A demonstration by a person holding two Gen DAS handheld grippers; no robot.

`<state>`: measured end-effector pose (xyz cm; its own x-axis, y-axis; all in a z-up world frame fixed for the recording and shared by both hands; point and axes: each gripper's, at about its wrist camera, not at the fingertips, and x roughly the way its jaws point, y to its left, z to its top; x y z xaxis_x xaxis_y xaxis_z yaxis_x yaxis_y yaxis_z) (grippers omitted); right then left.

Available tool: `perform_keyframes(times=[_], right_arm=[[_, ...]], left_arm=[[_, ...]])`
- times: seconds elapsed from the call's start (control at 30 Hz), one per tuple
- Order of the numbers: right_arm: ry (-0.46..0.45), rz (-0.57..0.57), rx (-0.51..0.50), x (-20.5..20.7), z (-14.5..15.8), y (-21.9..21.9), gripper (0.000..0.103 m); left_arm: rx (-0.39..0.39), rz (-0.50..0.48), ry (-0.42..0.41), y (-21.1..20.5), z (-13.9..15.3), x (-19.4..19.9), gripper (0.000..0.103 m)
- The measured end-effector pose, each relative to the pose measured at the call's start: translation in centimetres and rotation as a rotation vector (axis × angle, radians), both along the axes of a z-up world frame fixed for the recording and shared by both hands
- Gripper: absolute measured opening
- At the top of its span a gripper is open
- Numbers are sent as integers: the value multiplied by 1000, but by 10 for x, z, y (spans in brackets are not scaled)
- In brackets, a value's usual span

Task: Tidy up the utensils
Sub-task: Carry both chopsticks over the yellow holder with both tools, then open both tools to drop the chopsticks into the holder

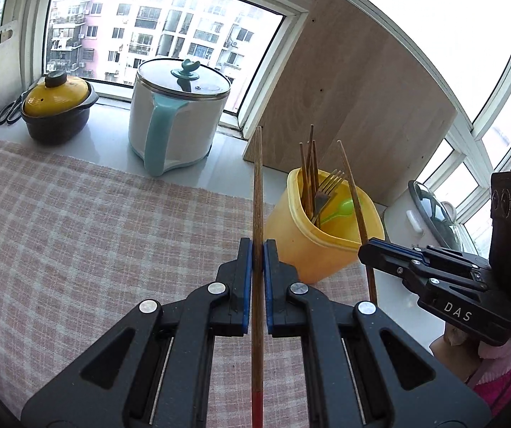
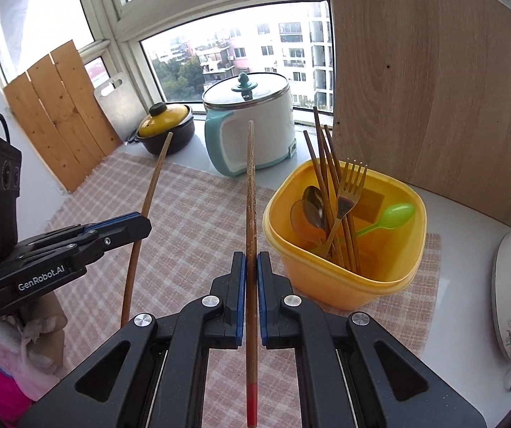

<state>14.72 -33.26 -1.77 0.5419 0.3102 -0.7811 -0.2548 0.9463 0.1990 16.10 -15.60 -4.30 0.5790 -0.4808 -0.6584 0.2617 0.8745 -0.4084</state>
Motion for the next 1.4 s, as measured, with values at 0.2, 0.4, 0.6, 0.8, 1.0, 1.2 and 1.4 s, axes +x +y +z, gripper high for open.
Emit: perform_keyframes(times=[0.2,0.4,0.6,0.8,1.0,1.2,1.4], right_arm=[[-31,-43,1,12,12,-24,5],[-58,-76,-3,26,21,-44,5],[-79,-113,9,44,28,-60,5],[-101,-144,39,63,35,-73,5],[-114,-155,30,79,30,-75,5],[-115,-178,34,93,19,-82,5],[-112,-189,44,102,7,-86,5]], left_arm=[[-12,-14,-32,-25,15,20,4],[-31,-26,-54,-49,27,43,4],[-38,-43,-64,-74,33,69,4],[-37,-45,-80,-94,38,94,4],[-30,-34,-101,-108,42,117,4],[-23,-9,-107,-113,37,134,4],[-15,-16,-101,-119,25,140,4]])
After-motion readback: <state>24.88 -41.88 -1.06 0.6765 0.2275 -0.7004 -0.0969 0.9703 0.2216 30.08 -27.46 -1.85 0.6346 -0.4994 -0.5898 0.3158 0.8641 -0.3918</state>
